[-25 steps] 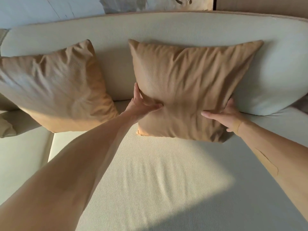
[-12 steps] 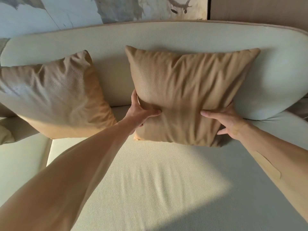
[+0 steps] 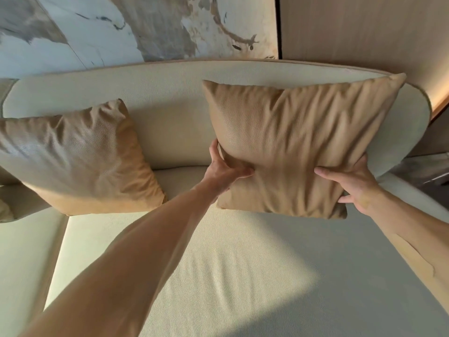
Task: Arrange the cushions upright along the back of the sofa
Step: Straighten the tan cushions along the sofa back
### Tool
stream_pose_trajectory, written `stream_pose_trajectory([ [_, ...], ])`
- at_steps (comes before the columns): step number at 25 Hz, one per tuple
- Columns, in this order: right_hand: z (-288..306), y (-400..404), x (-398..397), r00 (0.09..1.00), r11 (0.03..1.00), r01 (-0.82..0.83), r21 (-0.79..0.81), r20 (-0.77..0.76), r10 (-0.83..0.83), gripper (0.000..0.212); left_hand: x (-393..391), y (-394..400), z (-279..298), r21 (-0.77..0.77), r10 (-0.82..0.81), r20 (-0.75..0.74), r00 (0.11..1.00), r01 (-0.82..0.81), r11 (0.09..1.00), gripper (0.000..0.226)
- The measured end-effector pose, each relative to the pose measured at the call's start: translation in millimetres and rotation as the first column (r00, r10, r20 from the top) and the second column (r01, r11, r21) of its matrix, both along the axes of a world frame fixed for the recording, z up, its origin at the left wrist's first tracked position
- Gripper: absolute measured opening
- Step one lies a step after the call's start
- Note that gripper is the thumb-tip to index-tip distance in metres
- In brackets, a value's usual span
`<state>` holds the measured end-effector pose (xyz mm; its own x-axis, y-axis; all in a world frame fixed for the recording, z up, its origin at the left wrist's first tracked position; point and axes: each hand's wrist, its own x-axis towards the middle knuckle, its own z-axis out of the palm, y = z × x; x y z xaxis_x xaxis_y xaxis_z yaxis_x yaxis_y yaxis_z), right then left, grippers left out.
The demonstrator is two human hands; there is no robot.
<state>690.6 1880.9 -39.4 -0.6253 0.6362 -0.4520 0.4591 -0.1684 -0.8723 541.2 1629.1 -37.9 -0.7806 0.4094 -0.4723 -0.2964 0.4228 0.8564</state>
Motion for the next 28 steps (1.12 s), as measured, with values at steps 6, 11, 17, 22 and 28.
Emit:
stream_pose_trajectory([
  [6, -11.5, 13.8, 18.2, 0.999, 1.000, 0.017, -0.009, 0.027, -0.016, 0.103, 13.7, 16.6, -10.9, -0.018, -0.045, 0.009, 0.999, 0.045, 0.999, 0.119],
  [11, -20.9, 14.2, 12.4, 1.000, 0.999, -0.022, -0.048, 0.018, 0.023, 0.103, 12.1, 13.7, -20.2, -0.054, -0.049, -0.008, 0.999, 0.048, 0.997, 0.113],
  [17, -35.8, 15.0, 13.1, 0.997, 1.000, 0.005, -0.019, 0.078, -0.004, 0.109, 10.4, 9.5, -25.4, -0.101, -0.137, -0.017, 0.990, 0.135, 0.986, 0.114],
  [22, -46.3, 17.3, 19.5, 0.996, 0.998, 0.047, 0.034, 0.074, -0.049, 0.089, 13.5, 16.7, -27.1, -0.133, -0.176, -0.028, 0.984, 0.171, 0.976, 0.117],
  [28, -48.8, 25.6, 19.8, 0.994, 0.998, 0.046, 0.036, 0.099, -0.050, 0.089, 16.1, 17.6, -28.5, -0.133, -0.182, -0.047, 0.982, 0.174, 0.976, 0.116],
])
